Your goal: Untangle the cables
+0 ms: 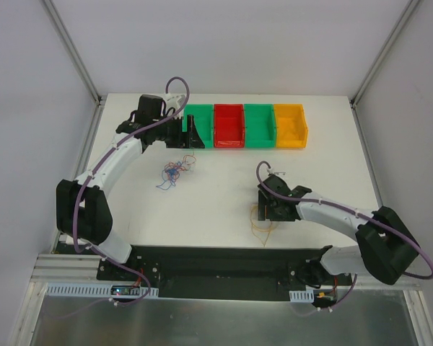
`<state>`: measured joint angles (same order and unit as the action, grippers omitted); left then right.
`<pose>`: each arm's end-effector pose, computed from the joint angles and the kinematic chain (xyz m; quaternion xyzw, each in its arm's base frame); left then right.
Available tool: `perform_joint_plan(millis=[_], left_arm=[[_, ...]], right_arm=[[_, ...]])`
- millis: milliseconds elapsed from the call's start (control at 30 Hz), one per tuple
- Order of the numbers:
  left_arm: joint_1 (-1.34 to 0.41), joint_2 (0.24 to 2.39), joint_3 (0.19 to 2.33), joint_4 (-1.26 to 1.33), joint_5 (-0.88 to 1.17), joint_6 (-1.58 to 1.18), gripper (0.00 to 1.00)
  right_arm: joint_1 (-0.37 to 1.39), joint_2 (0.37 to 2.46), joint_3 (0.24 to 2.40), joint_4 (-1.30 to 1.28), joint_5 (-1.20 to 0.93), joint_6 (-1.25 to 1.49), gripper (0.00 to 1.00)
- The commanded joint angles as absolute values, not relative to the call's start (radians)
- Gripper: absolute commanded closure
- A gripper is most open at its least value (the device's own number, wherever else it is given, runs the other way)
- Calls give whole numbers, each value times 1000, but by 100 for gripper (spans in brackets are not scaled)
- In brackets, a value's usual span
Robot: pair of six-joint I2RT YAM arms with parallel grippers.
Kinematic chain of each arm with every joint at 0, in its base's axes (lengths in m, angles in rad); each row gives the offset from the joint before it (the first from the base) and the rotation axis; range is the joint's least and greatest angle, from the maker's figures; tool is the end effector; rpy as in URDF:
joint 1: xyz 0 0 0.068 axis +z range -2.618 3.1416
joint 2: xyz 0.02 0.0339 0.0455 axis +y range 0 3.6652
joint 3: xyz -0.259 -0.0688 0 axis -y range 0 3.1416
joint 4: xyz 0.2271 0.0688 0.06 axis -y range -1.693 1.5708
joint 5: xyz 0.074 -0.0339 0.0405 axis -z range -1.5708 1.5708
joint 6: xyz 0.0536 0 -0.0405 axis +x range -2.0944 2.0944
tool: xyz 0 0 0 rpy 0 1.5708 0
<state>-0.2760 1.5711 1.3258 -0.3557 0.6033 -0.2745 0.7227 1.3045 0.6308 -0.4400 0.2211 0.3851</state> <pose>0.3308 -0.1253 0.3088 0.1391 0.8447 -0.3739 0.3569 0.1747 0.1383 0.1552 -0.1380 0.9585 0.0271 0.2480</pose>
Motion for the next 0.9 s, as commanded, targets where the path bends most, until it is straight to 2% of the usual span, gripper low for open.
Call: perform_joint_plan(millis=[0, 33, 100, 267, 467, 600, 700, 867], left_arm=[[-287, 1566, 1321, -331, 634, -276, 27], [-287, 1566, 1321, -331, 632, -276, 27], [-287, 1566, 1322, -333, 637, -279, 27], [-287, 1562, 1324, -331, 644, -282, 27], [-287, 1559, 1322, -330, 647, -285, 27], [-287, 1559, 1322, -328, 650, -287, 27], [-287, 1559, 1322, -328, 657, -288, 27], [-287, 1555, 1324, -327, 663, -294, 27]], right_arm=[[781, 1380, 664, -423, 299, 462, 29], [791, 1387, 667, -423, 319, 463, 31], [795, 1378, 658, -405, 321, 451, 45], [790, 1307, 655, -397, 360, 405, 99], [749, 1192, 725, -468, 456, 341, 100], [635, 1135, 775, -471, 428, 287, 100], [551, 1123, 886, -480, 410, 227, 100], [439, 1187, 1112, -509, 523, 132, 100]])
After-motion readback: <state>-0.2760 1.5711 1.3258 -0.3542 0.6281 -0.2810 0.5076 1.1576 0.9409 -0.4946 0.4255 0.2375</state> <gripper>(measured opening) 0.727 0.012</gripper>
